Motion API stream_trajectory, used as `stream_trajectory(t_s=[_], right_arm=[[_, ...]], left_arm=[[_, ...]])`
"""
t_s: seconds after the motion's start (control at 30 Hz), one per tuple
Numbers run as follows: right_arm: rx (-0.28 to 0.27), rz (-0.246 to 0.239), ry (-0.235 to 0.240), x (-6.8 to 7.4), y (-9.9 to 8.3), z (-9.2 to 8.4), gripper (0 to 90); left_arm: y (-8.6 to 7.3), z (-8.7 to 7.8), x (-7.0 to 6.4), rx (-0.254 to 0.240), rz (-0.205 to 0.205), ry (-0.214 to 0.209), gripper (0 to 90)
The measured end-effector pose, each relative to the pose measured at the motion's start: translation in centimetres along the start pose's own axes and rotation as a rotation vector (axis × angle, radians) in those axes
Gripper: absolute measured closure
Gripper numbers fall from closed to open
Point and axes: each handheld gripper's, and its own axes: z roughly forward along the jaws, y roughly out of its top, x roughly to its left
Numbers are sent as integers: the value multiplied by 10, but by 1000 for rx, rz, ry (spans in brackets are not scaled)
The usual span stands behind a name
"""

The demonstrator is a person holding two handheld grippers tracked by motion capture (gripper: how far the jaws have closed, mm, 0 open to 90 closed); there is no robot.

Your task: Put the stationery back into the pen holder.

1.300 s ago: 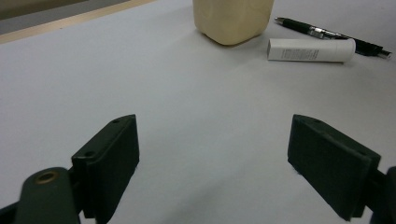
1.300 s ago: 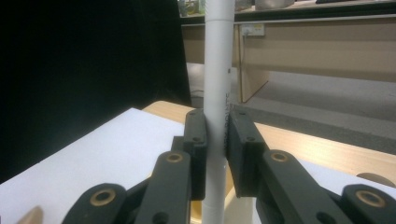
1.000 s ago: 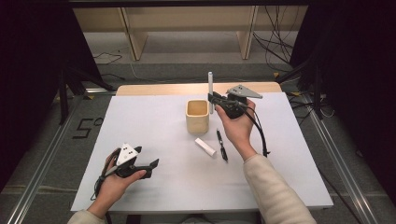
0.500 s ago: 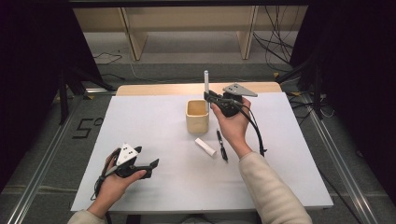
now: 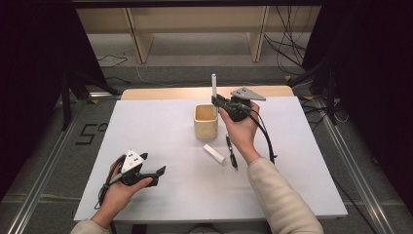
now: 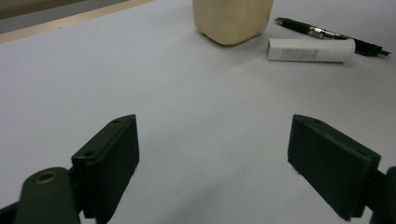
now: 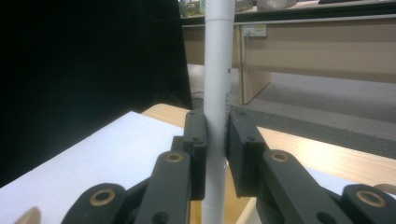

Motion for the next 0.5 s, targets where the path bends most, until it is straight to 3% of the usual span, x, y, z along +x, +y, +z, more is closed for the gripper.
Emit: stream_trajectory(t_s=[0.5], right_arm=[[10, -5, 0, 3, -6, 9, 790]], left_arm=[[0, 0, 0, 1, 1, 0, 164]])
